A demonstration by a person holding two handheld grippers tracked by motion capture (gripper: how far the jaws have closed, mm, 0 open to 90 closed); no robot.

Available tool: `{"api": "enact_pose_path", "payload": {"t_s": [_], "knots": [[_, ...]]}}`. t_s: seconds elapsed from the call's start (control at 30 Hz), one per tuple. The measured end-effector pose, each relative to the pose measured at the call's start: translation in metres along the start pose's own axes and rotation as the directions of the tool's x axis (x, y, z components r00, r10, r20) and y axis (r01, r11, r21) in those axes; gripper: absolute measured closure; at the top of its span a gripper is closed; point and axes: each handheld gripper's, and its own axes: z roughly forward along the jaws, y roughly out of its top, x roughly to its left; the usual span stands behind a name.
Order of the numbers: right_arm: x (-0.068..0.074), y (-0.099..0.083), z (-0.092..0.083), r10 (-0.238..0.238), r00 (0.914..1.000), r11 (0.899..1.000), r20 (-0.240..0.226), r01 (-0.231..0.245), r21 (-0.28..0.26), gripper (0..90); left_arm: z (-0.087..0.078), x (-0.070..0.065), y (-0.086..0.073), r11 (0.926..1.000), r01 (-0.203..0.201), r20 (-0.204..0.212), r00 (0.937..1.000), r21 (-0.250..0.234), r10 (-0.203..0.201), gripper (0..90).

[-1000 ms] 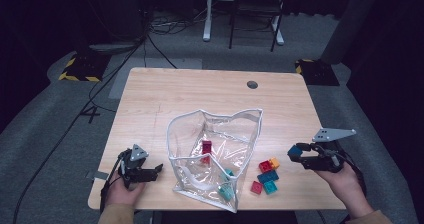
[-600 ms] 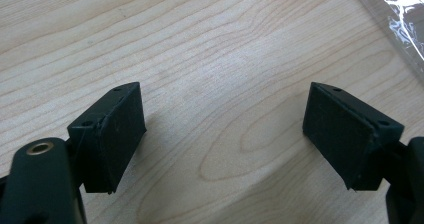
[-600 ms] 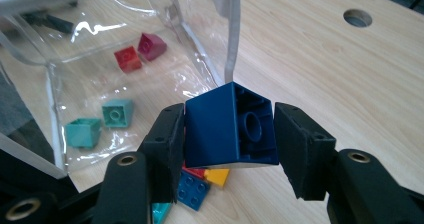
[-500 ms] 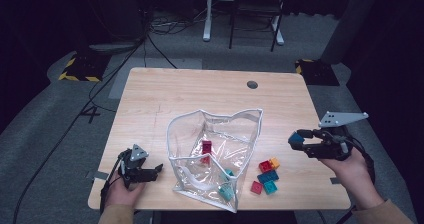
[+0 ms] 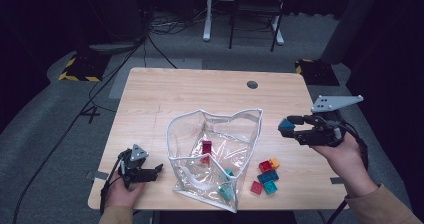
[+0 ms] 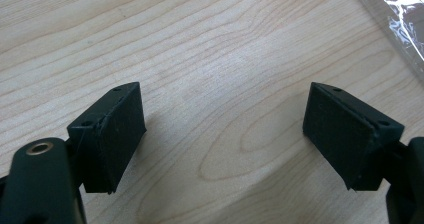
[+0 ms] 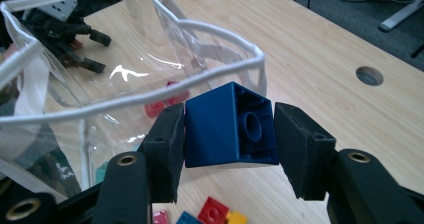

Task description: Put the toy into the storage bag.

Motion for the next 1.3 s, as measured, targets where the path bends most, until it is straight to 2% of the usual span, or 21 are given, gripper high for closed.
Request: {"api": "enact_pose_path", "payload": {"t_s": [0.17, 0.33, 0.6, 1.03, 1.3], "knots": [[0.007, 0.015, 0.004, -0.02, 0.9997, 1.0, -0.015, 0.02, -0.004, 48.2, 0.0, 0.0, 0.0, 1.0, 0.0, 0.0, 1.0, 0.0, 0.0, 17.4], [0.01, 0.033, 0.011, -0.017, 0.9975, 1.0, -0.068, 0.017, -0.004, 48.2, 0.0, 0.0, 0.0, 1.0, 0.0, 0.0, 1.0, 0.0, 0.0, 17.4], [0.022, 0.062, 0.024, -0.055, 0.9946, 0.998, -0.088, 0.055, 0.004, 48.2, 0.0, 0.0, 0.0, 1.0, 0.001, 0.001, 1.0, 0.001, -0.001, 17.4], [0.048, 0.097, 0.06, -0.111, 0.9826, 0.99, -0.149, 0.121, 0.065, 48.2, 0.0, 0.0, 0.0, 1.0, 0.003, -0.001, 1.0, -0.002, -0.003, 17.5], [0.062, 0.111, 0.083, -0.132, 0.9743, 0.984, -0.183, 0.151, 0.097, 48.1, 0.0, 0.0, 0.0, 1.0, 0.0, -0.003, 1.0, -0.002, 0.0, 17.5]]}}
